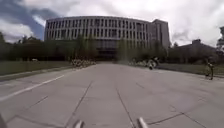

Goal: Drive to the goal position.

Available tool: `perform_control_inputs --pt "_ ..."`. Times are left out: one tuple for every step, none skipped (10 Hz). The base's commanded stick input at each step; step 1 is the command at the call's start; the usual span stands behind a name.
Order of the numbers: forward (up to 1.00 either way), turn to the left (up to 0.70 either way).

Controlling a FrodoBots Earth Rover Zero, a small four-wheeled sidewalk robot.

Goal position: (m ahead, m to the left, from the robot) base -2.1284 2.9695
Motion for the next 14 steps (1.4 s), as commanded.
perform_control_inputs --pt "1.00 0.00" --pt "1.00 0.00" --pt "1.00 0.00" --pt "1.00 0.00" --pt "1.00 0.00" --pt "1.00 0.00" --pt "1.00 0.00" --pt "1.00 0.00" --pt "1.00 0.00" --pt "1.00 0.00" --pt "1.00 0.00" --pt "1.00 0.00" --pt "1.00 0.00" --pt "1.00 0.00"
